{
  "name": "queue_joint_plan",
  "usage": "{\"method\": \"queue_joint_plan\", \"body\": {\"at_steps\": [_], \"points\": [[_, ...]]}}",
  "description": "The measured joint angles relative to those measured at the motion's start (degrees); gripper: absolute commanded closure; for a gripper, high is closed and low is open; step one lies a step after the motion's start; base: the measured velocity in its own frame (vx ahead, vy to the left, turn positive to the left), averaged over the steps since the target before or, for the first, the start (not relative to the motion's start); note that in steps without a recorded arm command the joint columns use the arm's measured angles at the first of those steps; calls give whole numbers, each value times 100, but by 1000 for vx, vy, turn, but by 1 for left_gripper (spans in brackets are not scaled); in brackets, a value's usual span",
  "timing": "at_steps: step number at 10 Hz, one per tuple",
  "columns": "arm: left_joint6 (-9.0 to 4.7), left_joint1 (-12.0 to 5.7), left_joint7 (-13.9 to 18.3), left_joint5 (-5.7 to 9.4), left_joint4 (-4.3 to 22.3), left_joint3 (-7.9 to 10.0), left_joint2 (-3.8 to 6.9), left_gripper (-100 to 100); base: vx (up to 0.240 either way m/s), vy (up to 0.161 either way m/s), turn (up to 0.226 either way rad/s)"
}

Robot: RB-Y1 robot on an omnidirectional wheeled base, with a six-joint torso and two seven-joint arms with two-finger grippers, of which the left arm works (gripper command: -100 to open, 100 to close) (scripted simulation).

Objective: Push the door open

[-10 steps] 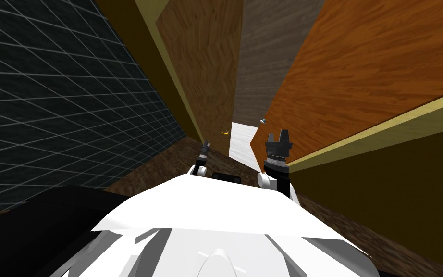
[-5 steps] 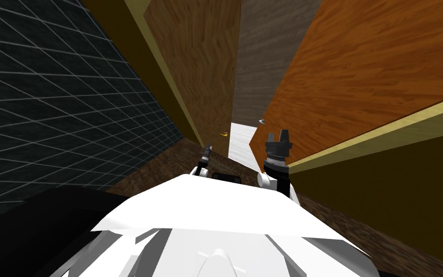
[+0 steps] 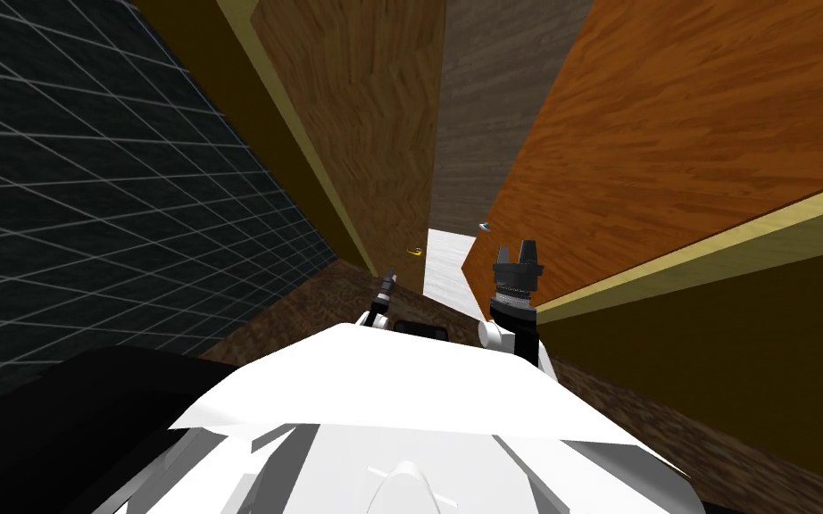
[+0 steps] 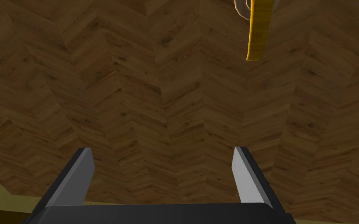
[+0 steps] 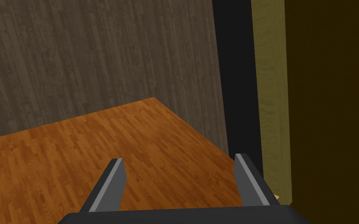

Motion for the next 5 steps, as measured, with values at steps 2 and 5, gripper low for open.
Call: {"method": "queue_joint_plan", "body": {"at_steps": [2,5], "points": [[-68,-43,-5,-3,264,-78,-52,-100,92,43,-69],[-152,-132,26,9,642,-166,-80,-100,88,34,-60]]}}
